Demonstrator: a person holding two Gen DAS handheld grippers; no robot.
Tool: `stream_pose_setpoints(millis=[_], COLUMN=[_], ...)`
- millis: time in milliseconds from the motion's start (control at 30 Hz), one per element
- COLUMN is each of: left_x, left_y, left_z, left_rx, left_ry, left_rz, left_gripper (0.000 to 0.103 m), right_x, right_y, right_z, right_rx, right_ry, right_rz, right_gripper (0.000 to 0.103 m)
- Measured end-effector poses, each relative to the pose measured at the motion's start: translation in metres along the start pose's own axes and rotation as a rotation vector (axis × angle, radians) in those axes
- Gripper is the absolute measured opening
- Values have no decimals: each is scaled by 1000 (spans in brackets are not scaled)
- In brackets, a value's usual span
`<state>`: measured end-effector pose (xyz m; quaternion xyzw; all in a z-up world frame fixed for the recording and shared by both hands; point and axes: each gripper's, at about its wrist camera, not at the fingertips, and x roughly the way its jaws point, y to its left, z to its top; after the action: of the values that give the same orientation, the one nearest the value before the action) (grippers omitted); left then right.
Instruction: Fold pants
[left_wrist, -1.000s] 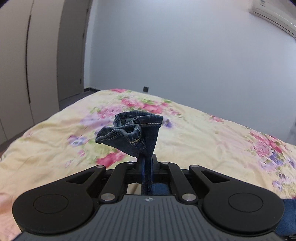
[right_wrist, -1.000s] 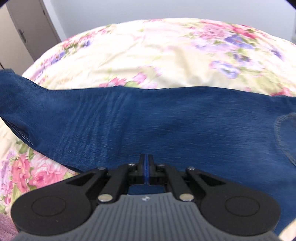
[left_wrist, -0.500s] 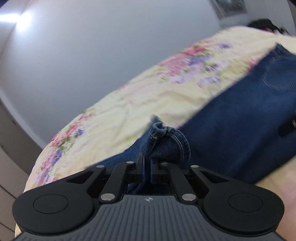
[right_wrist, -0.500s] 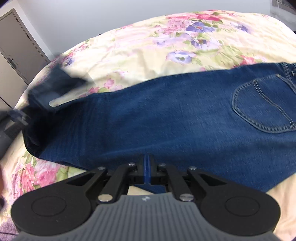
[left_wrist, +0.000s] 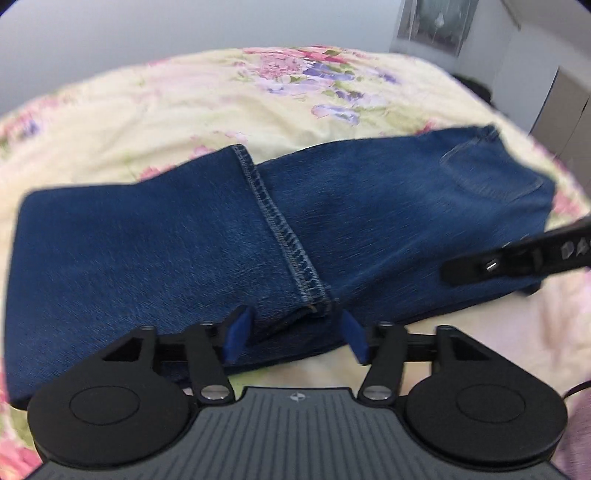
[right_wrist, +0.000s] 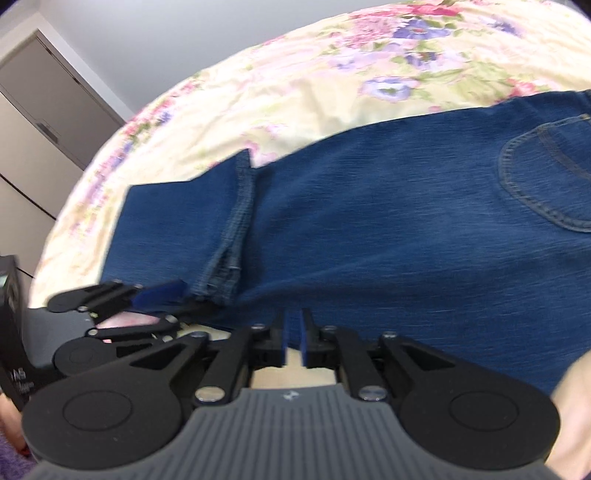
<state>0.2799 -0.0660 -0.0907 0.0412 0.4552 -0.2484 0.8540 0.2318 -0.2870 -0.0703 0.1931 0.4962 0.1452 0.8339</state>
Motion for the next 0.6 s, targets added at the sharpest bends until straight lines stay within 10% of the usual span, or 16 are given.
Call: stream_pose_setpoints(millis=[167, 600], left_x=[-27, -70], left_y=[18, 95], left_z=[8, 0], left_rx=[-71, -137], left_ry=[-20, -71], left_rz=[-121, 230], left_gripper=[68, 68], right_x=[5, 77], right_y=[18, 24], right_z=[5, -5], right_rx=[34, 462], right_ry=[-3, 109], right_rz=[92, 243], right_gripper=[32, 46])
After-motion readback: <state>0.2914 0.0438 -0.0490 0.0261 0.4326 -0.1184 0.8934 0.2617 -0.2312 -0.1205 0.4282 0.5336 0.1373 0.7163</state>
